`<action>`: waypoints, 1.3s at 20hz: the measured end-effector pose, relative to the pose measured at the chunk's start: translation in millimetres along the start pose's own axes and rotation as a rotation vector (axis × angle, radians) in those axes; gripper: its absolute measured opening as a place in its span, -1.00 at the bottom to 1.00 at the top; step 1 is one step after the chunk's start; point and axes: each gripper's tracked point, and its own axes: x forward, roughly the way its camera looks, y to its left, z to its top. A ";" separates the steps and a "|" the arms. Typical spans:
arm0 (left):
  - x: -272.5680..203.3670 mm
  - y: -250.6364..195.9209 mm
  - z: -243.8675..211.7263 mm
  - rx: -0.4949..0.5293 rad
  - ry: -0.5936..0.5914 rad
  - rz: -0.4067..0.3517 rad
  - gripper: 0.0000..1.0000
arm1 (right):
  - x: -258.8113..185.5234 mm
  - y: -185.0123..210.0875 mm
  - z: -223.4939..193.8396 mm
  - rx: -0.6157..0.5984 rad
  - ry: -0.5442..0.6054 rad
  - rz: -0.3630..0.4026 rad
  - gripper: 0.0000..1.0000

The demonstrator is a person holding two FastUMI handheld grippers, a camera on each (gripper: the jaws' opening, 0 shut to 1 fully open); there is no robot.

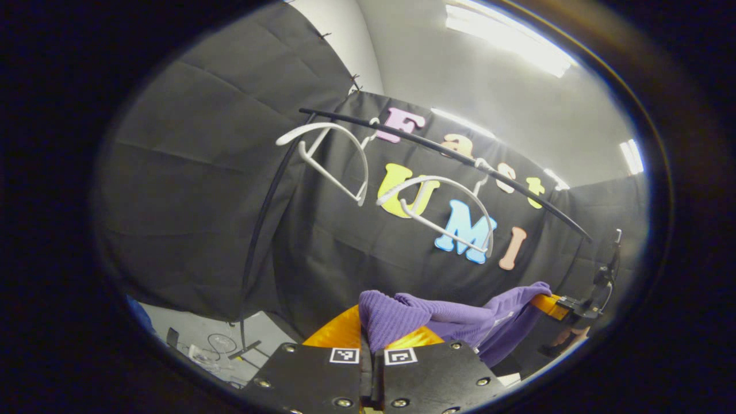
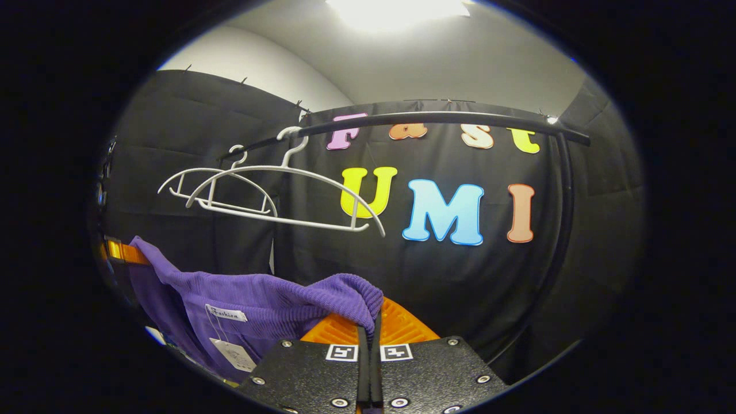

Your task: Grasp the clothes on the hanger with both hands and then place them into the laundry hamper below.

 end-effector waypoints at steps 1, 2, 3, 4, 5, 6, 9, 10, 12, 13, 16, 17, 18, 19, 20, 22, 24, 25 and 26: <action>-4.9 12.9 -6.2 0.009 0.025 -0.008 -0.99 | -13.3 11.9 -5.8 0.016 0.025 -0.012 -1.00; -10.0 23.9 -11.9 0.031 0.047 -0.020 -0.89 | -22.9 21.6 -12.1 0.027 0.047 -0.031 -1.00; -13.4 32.0 -20.4 0.051 0.073 -0.038 -0.89 | -31.8 28.0 -19.5 0.030 0.072 -0.057 -1.00; -18.2 38.3 -28.1 0.067 0.102 -0.060 -0.89 | -39.2 34.2 -27.7 0.037 0.097 -0.086 -1.00; -21.5 43.0 -34.8 0.082 0.128 -0.085 -0.89 | -46.0 40.1 -36.2 0.048 0.119 -0.112 -1.00; -25.4 46.8 -39.6 0.095 0.147 -0.109 -0.89 | -52.8 45.5 -45.8 0.058 0.144 -0.135 -1.00; -27.4 54.0 -57.7 0.121 0.202 -0.153 -0.89 | -70.6 64.1 -72.1 0.098 0.204 -0.166 -1.00; -31.1 55.1 -68.0 0.126 0.221 -0.160 -0.89 | -77.1 69.2 -81.0 0.114 0.225 -0.173 -1.00; -35.6 53.0 -87.9 0.144 0.259 -0.177 -0.99 | -91.0 81.2 -103.2 0.153 0.283 -0.178 -1.00; -40.5 52.2 -99.2 0.159 0.277 -0.181 -0.99 | -96.8 85.0 -115.0 0.160 0.314 -0.182 -1.00; -40.6 47.6 -136.2 0.193 0.348 -0.204 -0.98 | -108.0 91.1 -156.9 0.170 0.418 -0.192 -1.00; -39.9 45.2 -149.5 0.204 0.371 -0.215 -0.98 | -111.5 92.5 -167.7 0.187 0.445 -0.198 -0.99; -34.0 42.2 -161.1 0.215 0.393 -0.226 -0.99 | -112.9 94.3 -179.4 0.210 0.471 -0.205 -0.99; -22.9 40.1 -176.0 0.225 0.418 -0.237 -0.99 | -113.7 95.7 -189.8 0.239 0.501 -0.212 -0.99; -16.2 39.7 -190.5 0.231 0.441 -0.243 -0.99 | -112.6 98.3 -201.2 0.264 0.530 -0.215 -1.00; -8.0 45.0 -220.3 0.226 0.484 -0.253 -0.99 | -108.1 97.3 -223.2 0.294 0.575 -0.226 -0.99; -2.1 51.4 -249.2 0.235 0.535 -0.248 -0.99 | -102.2 99.3 -244.1 0.313 0.617 -0.229 -0.99; 1.6 55.9 -261.9 0.252 0.558 -0.239 -0.89 | -99.4 99.1 -254.4 0.314 0.638 -0.234 -1.00; 4.7 60.2 -272.7 0.270 0.580 -0.229 -0.98 | -100.2 100.7 -266.7 0.317 0.661 -0.236 -0.99</action>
